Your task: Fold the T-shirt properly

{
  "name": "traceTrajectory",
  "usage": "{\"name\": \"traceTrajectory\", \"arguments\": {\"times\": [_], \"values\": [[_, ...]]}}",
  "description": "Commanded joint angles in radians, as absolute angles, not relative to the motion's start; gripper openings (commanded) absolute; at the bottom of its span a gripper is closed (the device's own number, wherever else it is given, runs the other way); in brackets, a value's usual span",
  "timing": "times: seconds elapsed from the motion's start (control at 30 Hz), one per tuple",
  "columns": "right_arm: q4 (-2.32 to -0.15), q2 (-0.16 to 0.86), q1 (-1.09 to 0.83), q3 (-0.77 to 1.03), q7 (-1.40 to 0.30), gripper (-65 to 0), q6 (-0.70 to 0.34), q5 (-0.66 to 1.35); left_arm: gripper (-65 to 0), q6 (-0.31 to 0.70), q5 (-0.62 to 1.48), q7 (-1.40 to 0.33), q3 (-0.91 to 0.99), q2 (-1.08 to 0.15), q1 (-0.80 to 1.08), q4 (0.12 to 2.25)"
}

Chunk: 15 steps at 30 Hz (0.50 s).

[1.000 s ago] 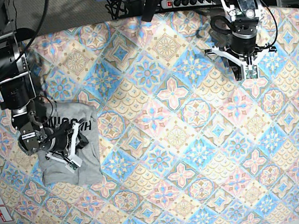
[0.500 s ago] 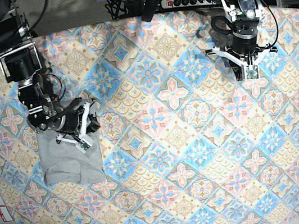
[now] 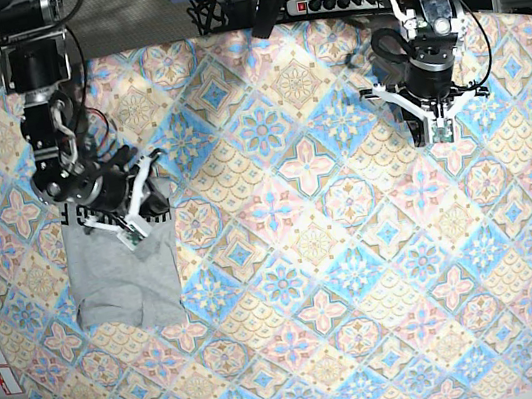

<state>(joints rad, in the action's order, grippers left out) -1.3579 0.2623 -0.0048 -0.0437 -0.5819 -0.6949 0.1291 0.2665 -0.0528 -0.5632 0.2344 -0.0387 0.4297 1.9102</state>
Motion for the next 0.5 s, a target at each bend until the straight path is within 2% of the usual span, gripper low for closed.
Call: {"name": "traceTrajectory", "arguments": {"times": [0.0, 0.17, 0.47], "values": [[-1.438, 0.275, -0.024, -0.001, -0.587, -61.6, -0.698, 0.142, -65.0, 0.265, -0.050, -0.544, 0.236, -0.044, 0.452, 1.948], [-1.669, 0.269, -0.220, 0.176, -0.659, -61.6, -0.698, 0.143, -65.0, 0.266, -0.045, -0.545, 0.234, -0.076, 0.553, 2.020], [-1.831, 0.225, -0.544, 0.423, -0.653, -61.6, -0.698, 0.145, -65.0, 0.266, 0.143, -0.545, 0.242, -0.147, 0.792, 2.026]]}}
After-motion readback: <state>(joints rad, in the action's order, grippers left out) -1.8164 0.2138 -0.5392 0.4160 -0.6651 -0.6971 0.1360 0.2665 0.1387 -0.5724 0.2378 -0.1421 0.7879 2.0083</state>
